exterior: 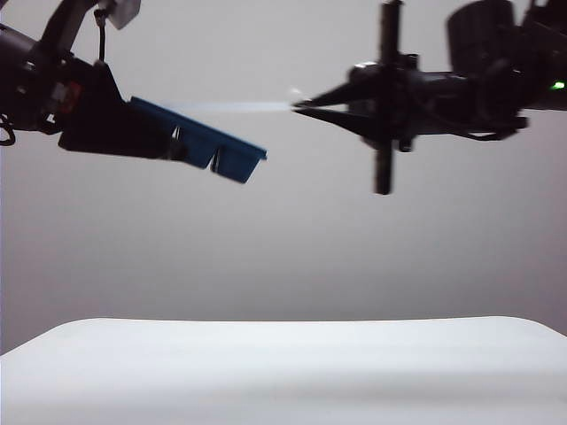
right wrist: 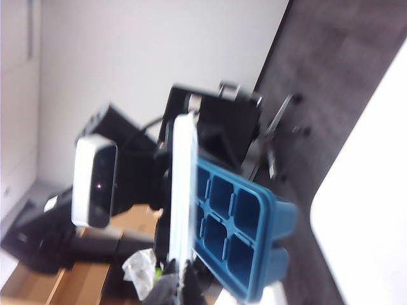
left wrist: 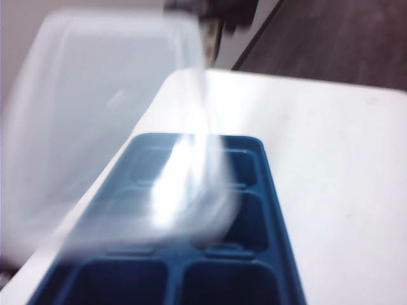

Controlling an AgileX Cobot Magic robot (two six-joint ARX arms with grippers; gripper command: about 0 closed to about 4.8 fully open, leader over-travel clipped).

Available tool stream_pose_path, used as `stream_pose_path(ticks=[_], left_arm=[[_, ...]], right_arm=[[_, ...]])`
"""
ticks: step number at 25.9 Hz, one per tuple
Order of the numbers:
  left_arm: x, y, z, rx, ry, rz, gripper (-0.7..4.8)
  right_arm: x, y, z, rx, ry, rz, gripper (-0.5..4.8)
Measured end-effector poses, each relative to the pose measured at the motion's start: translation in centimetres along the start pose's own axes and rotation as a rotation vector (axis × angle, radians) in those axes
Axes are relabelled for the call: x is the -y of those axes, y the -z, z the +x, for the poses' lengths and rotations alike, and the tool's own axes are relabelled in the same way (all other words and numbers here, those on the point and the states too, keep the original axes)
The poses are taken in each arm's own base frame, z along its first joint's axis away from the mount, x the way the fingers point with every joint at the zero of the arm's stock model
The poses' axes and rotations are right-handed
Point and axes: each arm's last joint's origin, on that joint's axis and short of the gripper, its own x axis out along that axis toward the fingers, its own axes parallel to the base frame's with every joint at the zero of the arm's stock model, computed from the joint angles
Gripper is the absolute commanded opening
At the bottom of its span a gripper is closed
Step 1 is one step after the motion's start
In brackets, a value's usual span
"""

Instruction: Pick up the ice cube tray, remove its lid, and then place both the tray and the lid back on the table.

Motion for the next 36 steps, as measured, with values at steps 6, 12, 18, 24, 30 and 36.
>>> stream_pose_path(ticks=[6,12,18,24,30,36], left_arm=[[0.1,0.8,0.0,-0.129,-0.084,-0.039,2.67],[0.0,2.1,0.5,-0.216,-0.073,-0.022,2.66],[-0.3,3.7,2.1,-0.105,0.053,0.027,2.66],[-1.9,8.7,3.9,-0.089,0.100,-0.078,2.66],[-2.6,11.5,4.6,-0.071,0.109,-0.147,2.67],[-2.2,14.4,5.9,-0.094,0.141,-0.170,2.67]], right_arm=[[0.4,-1.1,-5.1,0.120,0.042,-0.014,-0.09],[3.6,2.2,-6.3,0.123,0.085,0.055,-0.09],[6.9,5.6,-8.1,0.188,0.280,0.117,-0.09],[8.2,7.0,-10.1,0.241,0.534,0.143,-0.09],[8.6,7.1,-11.6,0.312,0.686,0.154,0.03],[8.8,7.1,-11.8,0.336,0.768,0.162,1.00]])
